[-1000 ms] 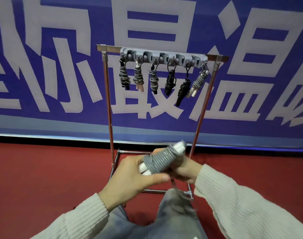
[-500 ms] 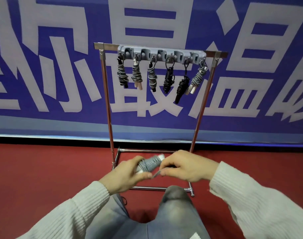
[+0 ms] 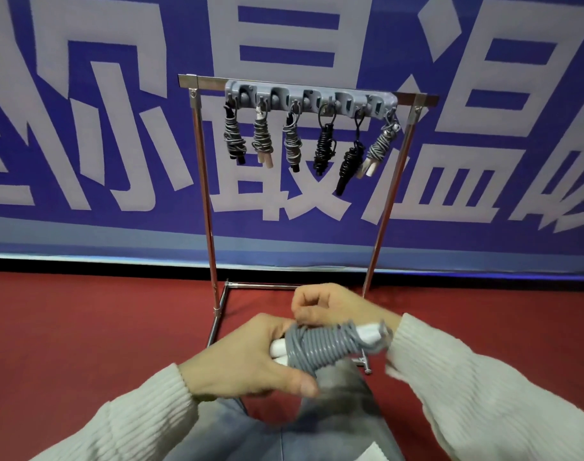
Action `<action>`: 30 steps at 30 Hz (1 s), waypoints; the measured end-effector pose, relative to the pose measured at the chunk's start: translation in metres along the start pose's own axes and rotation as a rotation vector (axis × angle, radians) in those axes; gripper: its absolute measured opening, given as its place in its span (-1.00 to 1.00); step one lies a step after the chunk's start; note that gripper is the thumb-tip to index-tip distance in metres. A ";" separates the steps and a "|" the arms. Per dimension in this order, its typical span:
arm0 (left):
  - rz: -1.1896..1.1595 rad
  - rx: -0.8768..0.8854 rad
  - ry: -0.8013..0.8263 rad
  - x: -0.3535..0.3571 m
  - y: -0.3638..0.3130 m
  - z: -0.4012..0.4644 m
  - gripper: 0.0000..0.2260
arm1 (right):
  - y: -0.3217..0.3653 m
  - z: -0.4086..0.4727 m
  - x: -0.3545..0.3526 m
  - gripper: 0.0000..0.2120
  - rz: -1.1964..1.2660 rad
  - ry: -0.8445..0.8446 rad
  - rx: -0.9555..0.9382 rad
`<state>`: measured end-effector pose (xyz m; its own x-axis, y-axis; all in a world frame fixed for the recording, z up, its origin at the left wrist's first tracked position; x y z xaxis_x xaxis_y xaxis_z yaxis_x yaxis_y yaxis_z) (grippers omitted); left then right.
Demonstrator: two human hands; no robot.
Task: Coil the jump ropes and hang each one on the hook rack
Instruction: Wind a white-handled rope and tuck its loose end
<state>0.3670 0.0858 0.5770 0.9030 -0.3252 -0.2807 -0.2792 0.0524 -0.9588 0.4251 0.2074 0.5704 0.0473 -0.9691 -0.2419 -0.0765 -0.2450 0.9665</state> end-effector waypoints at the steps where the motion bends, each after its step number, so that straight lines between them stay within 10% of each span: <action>1: -0.078 0.033 -0.079 -0.003 0.000 -0.003 -0.89 | -0.006 -0.001 0.005 -0.90 0.048 -0.055 -0.022; 24: -0.240 0.046 -0.657 -0.031 0.028 0.009 -0.92 | -0.033 0.009 0.005 -0.80 0.075 -0.414 0.166; 30: -0.264 -0.019 -0.807 -0.039 0.039 0.016 -0.67 | -0.041 0.017 0.007 -0.81 0.004 -0.483 0.238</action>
<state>0.3268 0.1159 0.5499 0.8935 0.4490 0.0001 -0.0258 0.0515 -0.9983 0.4113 0.2102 0.5281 -0.4130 -0.8584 -0.3043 -0.3023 -0.1860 0.9349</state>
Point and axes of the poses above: each hand's wrist, its own z-axis towards the middle knuckle, its own x-axis out of the palm, y = z × x, the point moved 6 cm from there along z, towards the middle knuckle, and after that the axes turned 12 degrees about y, right-handed, at the moved point
